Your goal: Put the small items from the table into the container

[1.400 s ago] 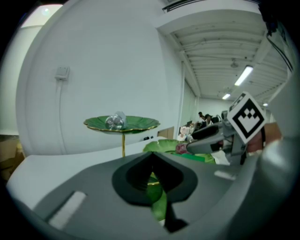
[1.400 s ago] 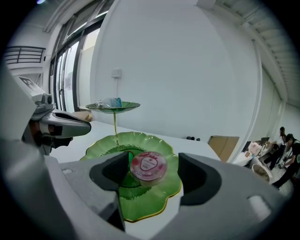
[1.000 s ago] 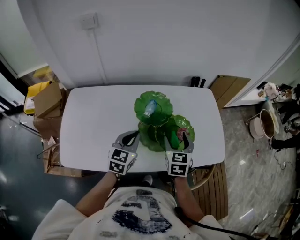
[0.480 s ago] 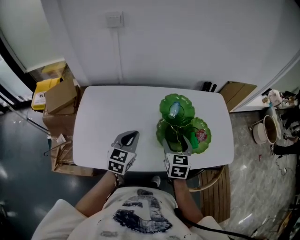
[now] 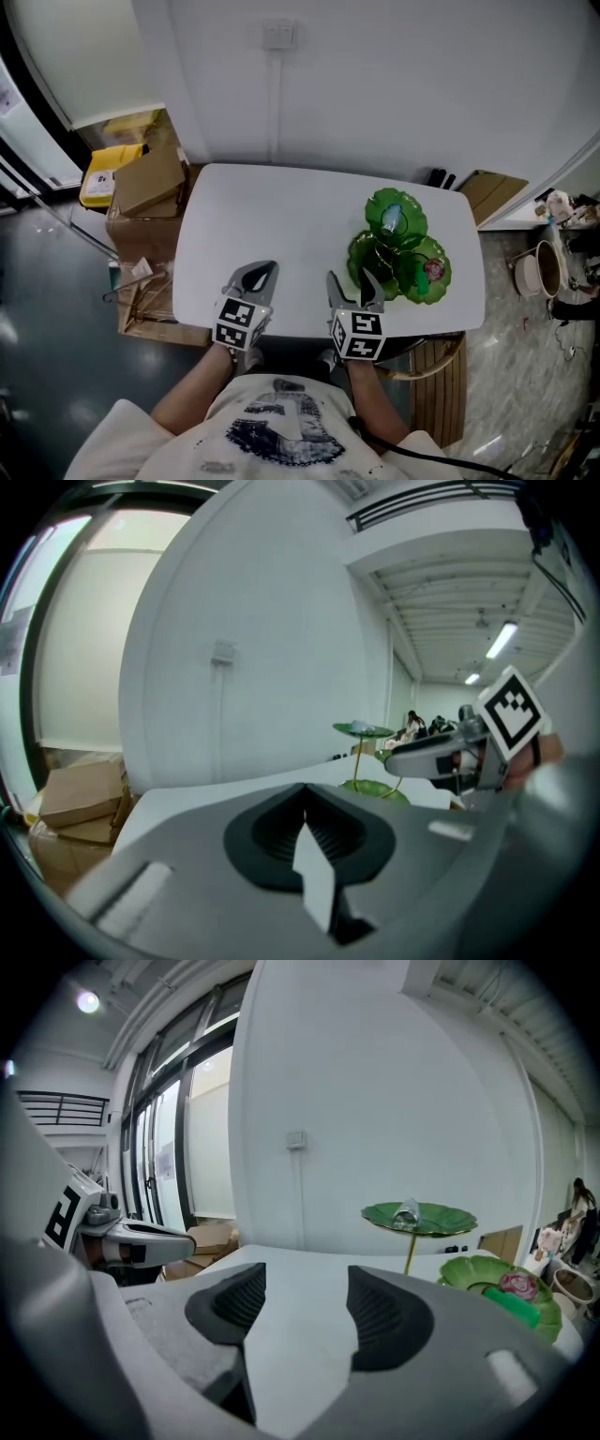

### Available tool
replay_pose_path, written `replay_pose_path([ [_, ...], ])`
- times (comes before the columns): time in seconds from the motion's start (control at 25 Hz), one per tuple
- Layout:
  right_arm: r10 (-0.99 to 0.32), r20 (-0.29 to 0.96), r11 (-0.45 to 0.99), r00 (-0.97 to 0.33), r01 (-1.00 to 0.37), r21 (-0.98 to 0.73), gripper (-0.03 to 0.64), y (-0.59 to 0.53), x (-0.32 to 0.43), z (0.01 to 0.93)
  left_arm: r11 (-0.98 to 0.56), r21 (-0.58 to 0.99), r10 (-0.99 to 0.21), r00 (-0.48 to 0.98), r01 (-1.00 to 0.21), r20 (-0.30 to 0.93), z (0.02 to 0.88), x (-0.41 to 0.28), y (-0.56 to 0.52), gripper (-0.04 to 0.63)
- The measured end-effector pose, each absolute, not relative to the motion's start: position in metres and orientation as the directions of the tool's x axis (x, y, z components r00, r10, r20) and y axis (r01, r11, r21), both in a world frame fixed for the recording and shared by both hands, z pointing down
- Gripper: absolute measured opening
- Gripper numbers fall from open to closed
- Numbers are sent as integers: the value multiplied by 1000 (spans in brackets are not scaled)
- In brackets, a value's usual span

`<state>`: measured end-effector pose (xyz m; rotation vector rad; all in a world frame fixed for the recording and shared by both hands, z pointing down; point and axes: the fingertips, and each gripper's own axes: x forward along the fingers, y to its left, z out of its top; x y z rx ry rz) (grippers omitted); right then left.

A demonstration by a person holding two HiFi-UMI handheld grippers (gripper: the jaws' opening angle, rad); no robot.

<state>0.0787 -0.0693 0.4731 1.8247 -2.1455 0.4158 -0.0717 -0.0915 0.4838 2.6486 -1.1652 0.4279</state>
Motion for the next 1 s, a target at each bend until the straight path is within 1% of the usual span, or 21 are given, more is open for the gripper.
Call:
replay_pose_path([
  [0.08,-902,398,167,-165,-985,-31,266,-69,59,473,-658,77,-687,639,-749,346,483,-90,-89,-9],
  [0.32,-902,384,194,-199,-980,-51,211,-64,-3,477,-635,63,-711,615,-770,342,486,-153,-81,-9],
  [0.44,-903,368,214,-223,-975,-64,165,-60,-29,476,-619,62,-724,599,-783,342,487,-179,-79,-9],
  [0.48,-902,364,221,-230,-973,-67,159,-60,-37,475,-616,59,-729,596,-786,337,486,-186,-78,-9],
  [0.52,-901,363,227,-236,-971,-67,151,-59,-44,474,-614,56,-733,594,-788,332,484,-192,-78,-9],
  [0.64,-895,369,245,-250,-968,-61,99,-57,-61,472,-610,54,-741,593,-791,314,476,-204,-77,-9],
  [0.84,-890,362,276,-278,-959,-57,62,-53,-79,463,-601,34,-758,583,-798,292,468,-216,-69,-9],
  [1.0,-899,343,275,-273,-960,-45,28,-51,-81,455,-602,29,-765,586,-798,268,459,-215,-65,-9],
])
